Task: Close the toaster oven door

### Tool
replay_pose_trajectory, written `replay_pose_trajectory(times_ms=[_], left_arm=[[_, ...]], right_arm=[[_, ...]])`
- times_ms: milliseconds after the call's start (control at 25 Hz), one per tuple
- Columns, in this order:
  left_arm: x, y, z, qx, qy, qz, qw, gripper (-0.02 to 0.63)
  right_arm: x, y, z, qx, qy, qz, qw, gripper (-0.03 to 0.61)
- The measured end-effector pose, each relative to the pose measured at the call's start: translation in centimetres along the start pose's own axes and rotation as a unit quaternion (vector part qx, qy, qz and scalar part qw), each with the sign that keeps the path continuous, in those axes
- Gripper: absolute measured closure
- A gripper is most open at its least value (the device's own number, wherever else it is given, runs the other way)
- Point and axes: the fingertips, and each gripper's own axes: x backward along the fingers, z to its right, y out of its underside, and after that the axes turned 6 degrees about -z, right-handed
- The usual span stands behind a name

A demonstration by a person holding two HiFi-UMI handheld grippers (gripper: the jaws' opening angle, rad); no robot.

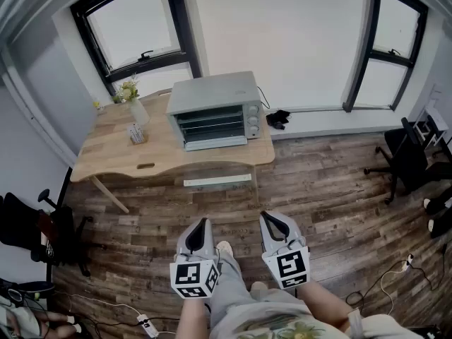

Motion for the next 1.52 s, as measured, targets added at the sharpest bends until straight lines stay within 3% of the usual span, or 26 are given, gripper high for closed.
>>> replay_pose_trajectory(times_ms=[400,920,1160,1520], left_arm=[[-1.4,0.1,-0.8,-0.014,0.009,-0.010,0.9998,0.609],[-5.2,0.6,-4.1,-0.056,0.010,-0.028,0.9980,0.422],[-8.0,1.6,-5.9,-0.048,0.006,-0.051,0.9975,0.368],[-11.7,3.0,-9.5,-0.038,-0.004,-0.081,0.9960,0.360]], right_arm=[[-1.8,-0.3,-0.5,0.030,-0.015,-0.002,0.999,0.577],[-6.8,0.1,0.2,0.039,-0.034,-0.021,0.998,0.398],[-9.5,1.0,1.4,0.031,-0.035,-0.037,0.998,0.374],[-14.2,3.2,2.6,-0.009,-0.038,-0.078,0.996,0.368]])
